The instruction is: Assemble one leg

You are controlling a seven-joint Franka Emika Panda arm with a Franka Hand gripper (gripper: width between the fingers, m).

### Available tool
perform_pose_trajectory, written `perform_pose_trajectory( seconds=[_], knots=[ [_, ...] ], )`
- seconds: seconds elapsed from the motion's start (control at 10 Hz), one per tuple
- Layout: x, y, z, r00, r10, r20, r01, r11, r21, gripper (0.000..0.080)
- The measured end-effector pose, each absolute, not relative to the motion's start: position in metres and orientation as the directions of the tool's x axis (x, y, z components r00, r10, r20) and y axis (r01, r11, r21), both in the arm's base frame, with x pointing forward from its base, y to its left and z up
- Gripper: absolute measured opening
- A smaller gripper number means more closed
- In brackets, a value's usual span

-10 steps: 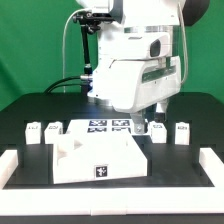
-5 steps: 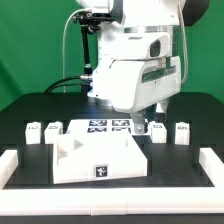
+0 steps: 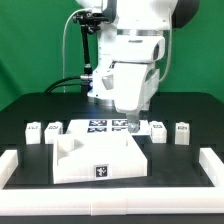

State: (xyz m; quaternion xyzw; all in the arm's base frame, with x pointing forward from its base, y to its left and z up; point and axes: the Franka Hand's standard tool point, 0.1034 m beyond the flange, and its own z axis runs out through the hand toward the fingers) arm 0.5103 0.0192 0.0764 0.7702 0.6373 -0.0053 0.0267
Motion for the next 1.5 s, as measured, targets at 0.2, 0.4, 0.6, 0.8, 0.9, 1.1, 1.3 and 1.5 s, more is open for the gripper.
perform_pose_trajectory(
  seconds=[0.2,0.4,0.6,0.8,0.9,1.1,1.3,1.5],
  knots=[
    [0.509,0.018,0.075,0.19,0.981,-0.044,0.982,-0.189,0.032,0.065],
    [0.509,0.018,0.075,0.19,0.981,-0.044,0.982,-0.189,0.031,0.065],
    [0.505,0.009,0.074,0.114,0.993,-0.04,0.992,-0.112,0.049,0.065],
    [0.472,-0.01,0.065,0.04,0.999,-0.034,0.998,-0.038,0.055,0.065],
    [0.457,-0.024,0.061,0.025,0.999,-0.036,0.999,-0.024,0.033,0.065],
    [0.448,-0.042,0.057,0.036,0.999,-0.036,0.999,-0.035,0.015,0.065],
    [0.448,-0.04,0.057,0.035,0.999,-0.035,0.999,-0.035,0.017,0.065],
    [0.448,-0.041,0.056,0.037,0.999,-0.035,0.999,-0.037,0.014,0.065]
  ],
)
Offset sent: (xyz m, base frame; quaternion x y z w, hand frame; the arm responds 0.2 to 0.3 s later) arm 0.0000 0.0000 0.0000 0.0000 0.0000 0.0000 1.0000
